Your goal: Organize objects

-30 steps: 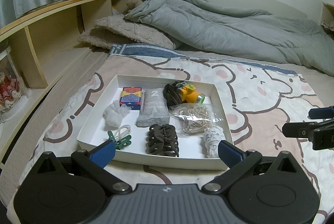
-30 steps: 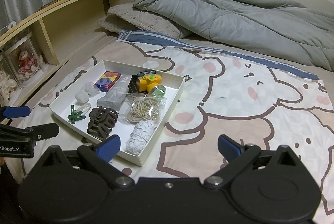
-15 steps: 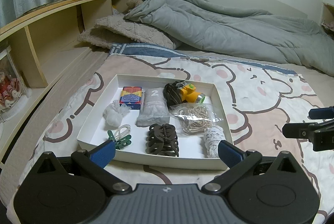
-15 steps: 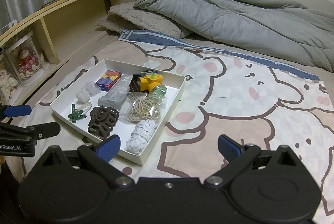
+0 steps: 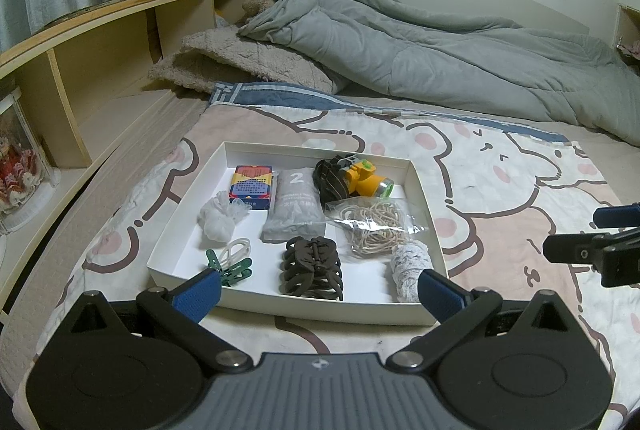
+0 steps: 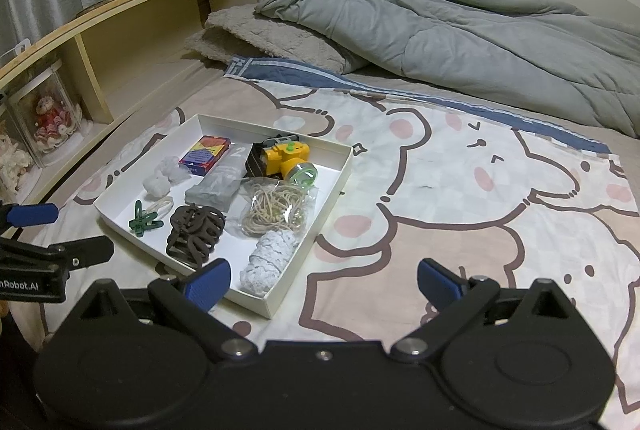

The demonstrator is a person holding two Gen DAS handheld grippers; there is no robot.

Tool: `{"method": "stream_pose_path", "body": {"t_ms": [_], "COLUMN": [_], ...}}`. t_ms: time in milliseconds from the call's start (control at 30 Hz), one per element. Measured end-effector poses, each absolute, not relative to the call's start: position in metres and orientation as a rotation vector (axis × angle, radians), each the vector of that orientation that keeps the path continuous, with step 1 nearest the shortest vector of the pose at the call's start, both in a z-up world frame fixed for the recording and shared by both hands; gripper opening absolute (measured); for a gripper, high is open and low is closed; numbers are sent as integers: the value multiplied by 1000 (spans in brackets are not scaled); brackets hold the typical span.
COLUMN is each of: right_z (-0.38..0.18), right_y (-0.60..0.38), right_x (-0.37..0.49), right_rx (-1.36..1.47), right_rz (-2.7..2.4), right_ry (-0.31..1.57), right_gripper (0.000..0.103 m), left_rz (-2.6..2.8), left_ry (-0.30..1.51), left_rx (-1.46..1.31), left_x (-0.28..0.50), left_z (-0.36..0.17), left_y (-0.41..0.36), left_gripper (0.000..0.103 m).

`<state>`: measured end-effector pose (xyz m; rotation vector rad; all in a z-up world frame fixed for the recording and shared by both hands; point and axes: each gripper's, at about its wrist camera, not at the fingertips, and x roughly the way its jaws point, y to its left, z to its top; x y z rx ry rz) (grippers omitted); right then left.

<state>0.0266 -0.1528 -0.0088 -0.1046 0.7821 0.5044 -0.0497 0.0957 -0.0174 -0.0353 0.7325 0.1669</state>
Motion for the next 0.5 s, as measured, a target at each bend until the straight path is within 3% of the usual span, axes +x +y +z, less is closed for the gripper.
{"method": "stream_pose_path", "body": {"t_ms": [500], "right_z": [-8], "right_y": [-153], "right_x": [27], "right_rx": [-106], "right_rz": [504], "right_ry": [782], "right_gripper": [101], "left_rz": [163], "left_ry": [733], "left_rx": [-34], "left_x": [-50], "left_z": [-19], "left_y": [95], "left_gripper": [103]}}
